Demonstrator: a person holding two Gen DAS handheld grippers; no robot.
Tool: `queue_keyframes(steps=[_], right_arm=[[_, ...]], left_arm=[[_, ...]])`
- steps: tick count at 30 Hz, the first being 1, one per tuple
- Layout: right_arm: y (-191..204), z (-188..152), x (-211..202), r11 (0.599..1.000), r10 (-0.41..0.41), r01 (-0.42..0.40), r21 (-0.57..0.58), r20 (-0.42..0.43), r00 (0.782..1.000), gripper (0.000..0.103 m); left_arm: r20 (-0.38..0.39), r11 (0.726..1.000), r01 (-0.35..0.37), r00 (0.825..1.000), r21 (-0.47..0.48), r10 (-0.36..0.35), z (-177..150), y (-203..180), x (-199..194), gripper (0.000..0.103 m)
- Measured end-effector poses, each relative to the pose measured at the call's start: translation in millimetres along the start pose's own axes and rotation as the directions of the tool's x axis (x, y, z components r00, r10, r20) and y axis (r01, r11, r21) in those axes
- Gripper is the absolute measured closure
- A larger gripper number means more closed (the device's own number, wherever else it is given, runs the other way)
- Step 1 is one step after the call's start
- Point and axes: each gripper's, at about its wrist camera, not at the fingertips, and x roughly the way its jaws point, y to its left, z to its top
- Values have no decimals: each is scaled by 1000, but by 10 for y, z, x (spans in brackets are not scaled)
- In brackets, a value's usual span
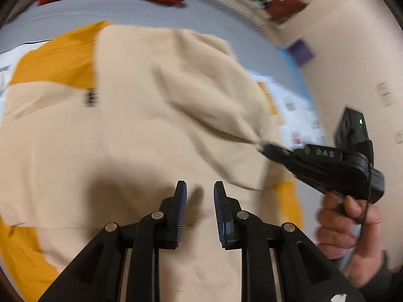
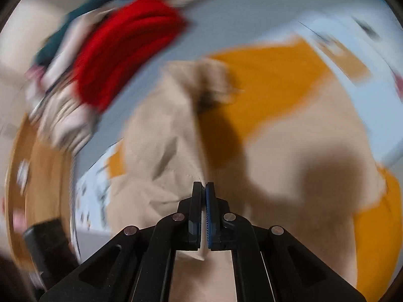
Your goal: Fold large clothes
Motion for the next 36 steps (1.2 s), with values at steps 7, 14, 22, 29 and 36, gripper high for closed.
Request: queue_keyframes(steps=[7,14,22,29,36], right_arm=[[-292,-27,226,991,-59,69,118,-82,995,93],[91,45,-117,999,-36,39,-38,75,997,50],[308,62,36,990,73,-73,-119,-11,997,91],[-248,5,78,992,-88,89,92,-20,996,103],[462,-14,-133,976,98,-75,-203,105,990,80]], left_arm=[[-133,978,-173,979,-116,158,-116,302,293,76],[-94,962,-10,995,-274,-17,-151,477,234,76],[34,987,2,999,-160,3,-25,268,-218,102],[-66,962,-167,986,-215,156,-3,646,-60,102],[-106,976,-141,987,-165,124,-42,452,32,102]])
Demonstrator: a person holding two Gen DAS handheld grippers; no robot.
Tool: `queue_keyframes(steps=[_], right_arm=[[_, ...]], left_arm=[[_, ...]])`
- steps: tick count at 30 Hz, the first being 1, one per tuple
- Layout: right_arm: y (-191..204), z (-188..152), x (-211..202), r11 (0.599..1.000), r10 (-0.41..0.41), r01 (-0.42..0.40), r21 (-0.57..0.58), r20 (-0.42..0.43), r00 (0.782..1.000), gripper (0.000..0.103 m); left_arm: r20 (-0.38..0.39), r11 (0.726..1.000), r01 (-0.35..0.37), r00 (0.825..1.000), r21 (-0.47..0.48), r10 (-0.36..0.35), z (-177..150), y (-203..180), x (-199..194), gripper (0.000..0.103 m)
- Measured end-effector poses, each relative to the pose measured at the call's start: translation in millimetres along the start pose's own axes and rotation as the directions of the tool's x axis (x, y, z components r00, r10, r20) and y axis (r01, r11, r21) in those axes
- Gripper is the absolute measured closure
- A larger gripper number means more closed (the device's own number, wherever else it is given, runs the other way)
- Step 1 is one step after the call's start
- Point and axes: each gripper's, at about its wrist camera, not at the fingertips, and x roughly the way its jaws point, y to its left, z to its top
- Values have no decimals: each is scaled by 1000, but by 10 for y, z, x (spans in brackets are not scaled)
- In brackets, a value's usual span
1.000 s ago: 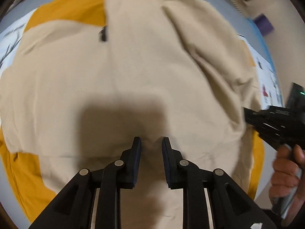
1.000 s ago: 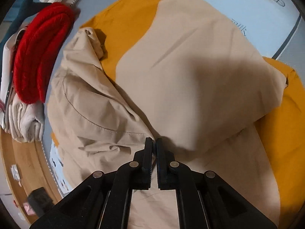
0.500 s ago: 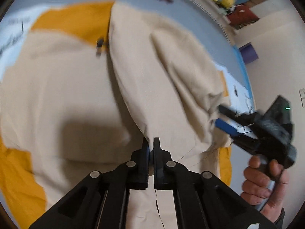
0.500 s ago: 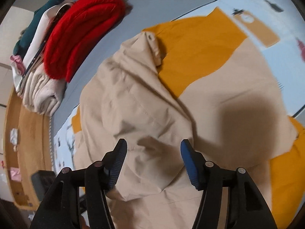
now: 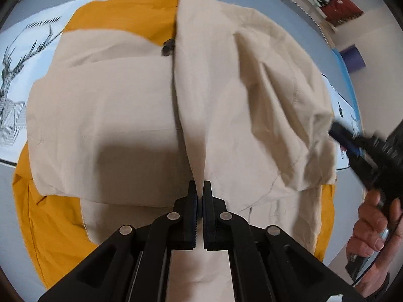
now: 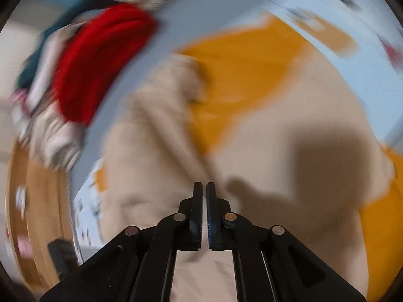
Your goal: Fold large clothes
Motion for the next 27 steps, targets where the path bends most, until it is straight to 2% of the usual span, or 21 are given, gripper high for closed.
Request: queue_keyframes(steps=[1,2,3,5,6,7,8,9,11,12,14,16,18,19,20,21,22,24,26,27], right_arm=[[124,3,3,999,9,-8,-45,10,1000,49],[221,-14,11,996,15,-13,-86,22,1000,33],[299,-37,30,992,9,-5,-128,27,1000,22],[448,-61,129,980,-29,28,-197,0,1000,22],[485,-83,193,970,-68,62,-234,-17,998,27],[494,-86,230,967,-86,79,-244,-17,996,57],[458,-80,243,969,-95,87,-232,-25,995,81],[358,-62,205,981,-89,83,-172,-24,996,98],[115,4,140,994,-101,101,-33,-4,995,99],[-35,22,133,991,-136,136,14,-13,991,99],[-358,13,238,979,-156,166,119,-89,984,99],[-485,-17,368,967,-180,202,155,-147,973,99],[-506,-44,345,955,-230,250,161,-135,964,96],[-498,-36,315,953,-238,256,162,-125,963,88],[-467,-19,261,952,-251,265,156,-106,962,80],[-414,10,197,952,-264,273,141,-77,961,64],[-348,21,127,955,-265,269,123,-48,963,55],[-123,67,-80,966,-258,255,44,56,965,54],[88,61,-253,970,-232,241,-41,159,960,54],[159,46,-319,971,-209,226,-80,184,960,54]], left_arm=[[-1,1000,-1,1000,8,1,8,-31,8,102],[-8,1000,-3,1000,21,3,-4,-45,20,102],[-14,1000,-2,1000,28,2,-35,-2,-6,102],[-26,999,-9,1000,43,10,-71,-45,62,102],[-24,999,-15,1000,43,16,-16,-90,103,102],[-16,999,-25,1000,37,26,12,-81,92,102],[-4,999,-40,999,26,40,46,-90,94,102],[6,998,-53,999,15,53,62,-53,74,102],[13,997,-81,997,0,81,20,79,42,102],[3,997,-79,997,-6,79,16,98,69,102],[-41,997,-77,996,15,77,-33,51,175,102],[-67,996,-86,994,38,89,-67,-4,256,99],[-86,996,-85,993,21,87,-42,-21,301,95],[-87,996,-87,992,21,89,-26,-23,302,93],[-75,996,-89,993,25,91,-1,-37,271,91],[-54,995,-97,994,30,98,12,-37,217,90],[-38,993,-109,993,37,110,2,-28,163,88],[41,985,-161,986,55,159,37,-115,-8,86],[135,984,-171,977,57,162,60,-210,-193,86],[160,984,-165,975,63,153,54,-264,-222,86]])
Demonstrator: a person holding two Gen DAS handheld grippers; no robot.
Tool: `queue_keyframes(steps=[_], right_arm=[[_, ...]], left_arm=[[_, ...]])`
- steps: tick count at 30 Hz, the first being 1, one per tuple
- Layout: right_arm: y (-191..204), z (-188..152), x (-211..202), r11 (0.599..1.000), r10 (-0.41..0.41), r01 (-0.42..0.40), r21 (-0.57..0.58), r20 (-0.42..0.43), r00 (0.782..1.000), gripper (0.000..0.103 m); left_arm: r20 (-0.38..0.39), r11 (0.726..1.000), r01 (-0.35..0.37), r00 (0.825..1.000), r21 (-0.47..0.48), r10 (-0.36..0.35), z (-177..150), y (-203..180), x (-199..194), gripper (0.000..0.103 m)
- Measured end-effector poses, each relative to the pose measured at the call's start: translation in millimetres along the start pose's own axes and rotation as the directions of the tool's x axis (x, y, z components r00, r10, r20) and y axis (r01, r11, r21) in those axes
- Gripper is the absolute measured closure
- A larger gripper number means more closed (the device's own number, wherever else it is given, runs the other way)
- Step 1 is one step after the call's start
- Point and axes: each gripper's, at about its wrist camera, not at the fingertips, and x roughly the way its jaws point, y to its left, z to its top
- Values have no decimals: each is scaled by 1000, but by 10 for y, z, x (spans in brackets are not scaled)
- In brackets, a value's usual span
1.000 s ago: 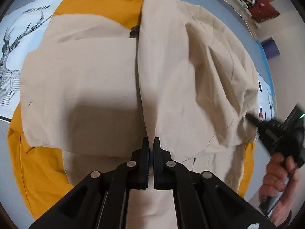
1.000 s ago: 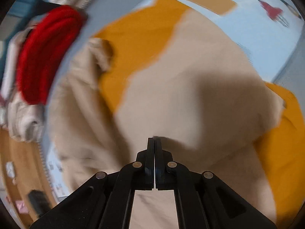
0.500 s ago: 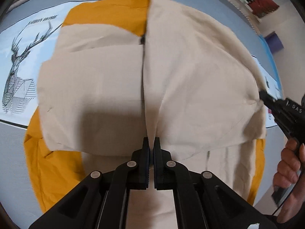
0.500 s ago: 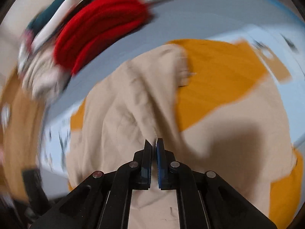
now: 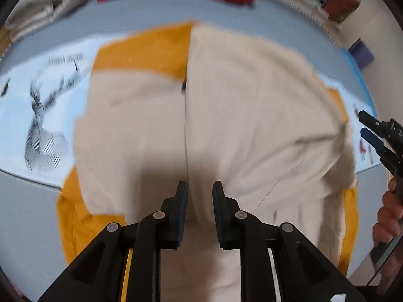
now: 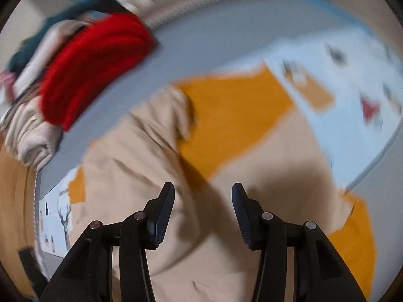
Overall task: Fold large clothes
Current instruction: 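Lift both tools and move them to the jacket hem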
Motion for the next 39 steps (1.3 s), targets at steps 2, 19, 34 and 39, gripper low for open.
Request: queue_keyframes(steps=[2,19,34,39], right_arm=[[210,-21,-49,995,60,-57,-75,29,998,54],[324,-252,342,982,106,-136,-132,-212,972,54],[82,-549,-2315,944,179,-48,-325,386,905,54],[-396,-1092,-3138,962,144,-12,-273,469,871,54]], left_arm=[[44,1000,21,999,18,-22,21,-87,-46,86],[-32,996,55,998,75,-52,-103,-119,157,82],[482,983,-93,876,161,4,-829,-94,-1666,77],[515,988,-112,856,104,43,-1511,161,-2123,73]])
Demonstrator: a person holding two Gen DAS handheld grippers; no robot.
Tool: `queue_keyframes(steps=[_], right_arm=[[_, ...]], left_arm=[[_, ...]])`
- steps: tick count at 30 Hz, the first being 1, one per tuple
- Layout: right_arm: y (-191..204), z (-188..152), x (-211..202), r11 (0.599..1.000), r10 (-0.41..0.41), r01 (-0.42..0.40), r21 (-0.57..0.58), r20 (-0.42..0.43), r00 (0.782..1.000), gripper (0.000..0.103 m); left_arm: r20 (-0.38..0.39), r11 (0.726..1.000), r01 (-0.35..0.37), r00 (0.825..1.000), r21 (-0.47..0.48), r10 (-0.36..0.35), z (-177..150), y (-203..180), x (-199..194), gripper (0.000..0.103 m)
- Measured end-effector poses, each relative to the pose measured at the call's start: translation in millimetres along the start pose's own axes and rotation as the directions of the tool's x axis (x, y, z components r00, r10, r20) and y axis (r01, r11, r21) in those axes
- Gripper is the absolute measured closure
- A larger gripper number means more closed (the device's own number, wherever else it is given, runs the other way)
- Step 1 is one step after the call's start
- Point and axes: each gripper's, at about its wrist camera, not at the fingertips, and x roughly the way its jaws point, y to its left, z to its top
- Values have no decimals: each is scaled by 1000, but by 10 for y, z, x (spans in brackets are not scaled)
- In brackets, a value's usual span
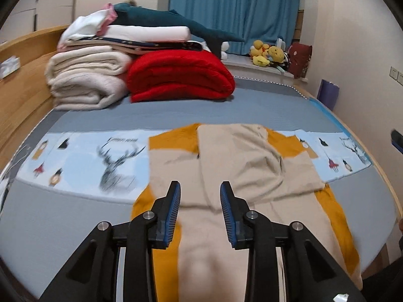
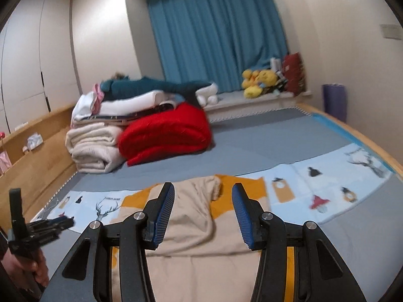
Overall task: Fold large clothes
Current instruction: 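Lift both tools and move them to the jacket hem, then close both tools on the hem corners of the jacket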
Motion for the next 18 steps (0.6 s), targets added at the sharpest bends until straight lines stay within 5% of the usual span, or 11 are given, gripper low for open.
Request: queue_keyframes(steps=[8,12,14,18], right_arm=[[-749,-634,-890,984,-162,169,56,-111,980,54],[-1072,-1131,-907,968,-180,218,125,-261,948,54],[-1181,-1374,-859,960,-215,261,103,-327,920,54],[-1352,-1673,-627,949,-189,285,137,-478,858,54]], left_arm=[[-43,998,-60,997,12,60,-851,442,-702,73],[-199,983,-95,978,-157,63,-1255,871,-643,86],[-259,954,-103,966,-281,28,-1364,1082,-600,93],[-379,943,-133,925,-305,8,-1500,1172,-430,93]])
